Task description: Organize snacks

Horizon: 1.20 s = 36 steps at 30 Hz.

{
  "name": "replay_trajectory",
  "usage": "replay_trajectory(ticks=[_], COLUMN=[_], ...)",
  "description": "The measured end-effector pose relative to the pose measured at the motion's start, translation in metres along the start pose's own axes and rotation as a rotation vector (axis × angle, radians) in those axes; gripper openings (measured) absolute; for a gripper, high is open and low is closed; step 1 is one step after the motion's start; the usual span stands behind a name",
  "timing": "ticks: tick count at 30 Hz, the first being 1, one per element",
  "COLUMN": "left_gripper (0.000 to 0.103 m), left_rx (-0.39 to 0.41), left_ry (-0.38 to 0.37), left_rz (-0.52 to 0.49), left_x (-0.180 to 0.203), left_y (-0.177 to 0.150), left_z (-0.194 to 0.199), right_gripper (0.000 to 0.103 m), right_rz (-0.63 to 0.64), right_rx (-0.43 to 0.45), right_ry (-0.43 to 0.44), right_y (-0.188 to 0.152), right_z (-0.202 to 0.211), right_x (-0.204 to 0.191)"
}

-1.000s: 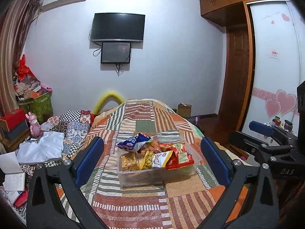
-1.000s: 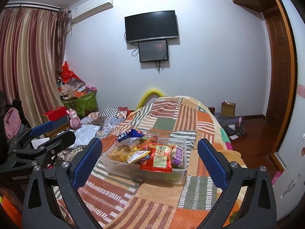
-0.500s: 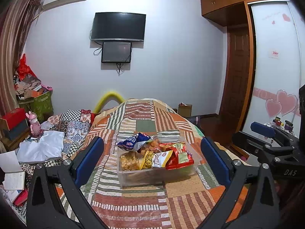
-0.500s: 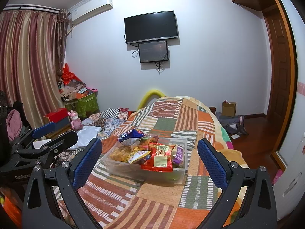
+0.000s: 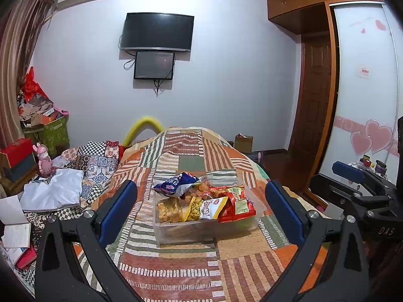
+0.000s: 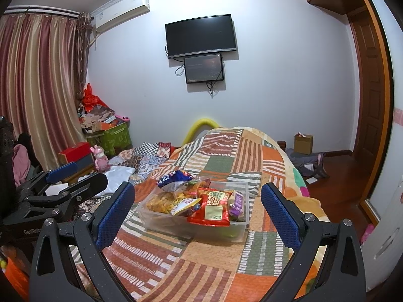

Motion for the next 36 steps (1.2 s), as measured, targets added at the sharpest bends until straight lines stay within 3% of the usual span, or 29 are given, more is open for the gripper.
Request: replay_trajectory(ticks=[36], left_gripper=[0.103], left_rx=[-0.015], left_ry=[-0.022], left_rz=[-0.009], left_x=[0.0033], left_y=[-0.0034], left_z=[-0.0022], right_gripper=[0.100], right_rz=[-0.005], right_rx=[0.004], right_ry=[0.004], right_y=[0.0016], right_z=[0.0018], right_x=[-0.0024])
Point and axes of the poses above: each gripper's, at about its wrist camera, not at the fingertips, and z roughly against the way its jaws point, x to its right, y to its top, the point moved 1 cm from there along -z, roughly the way its jaws point, and after that the axes turned 15 degrees about -x, right-handed, at the moved point
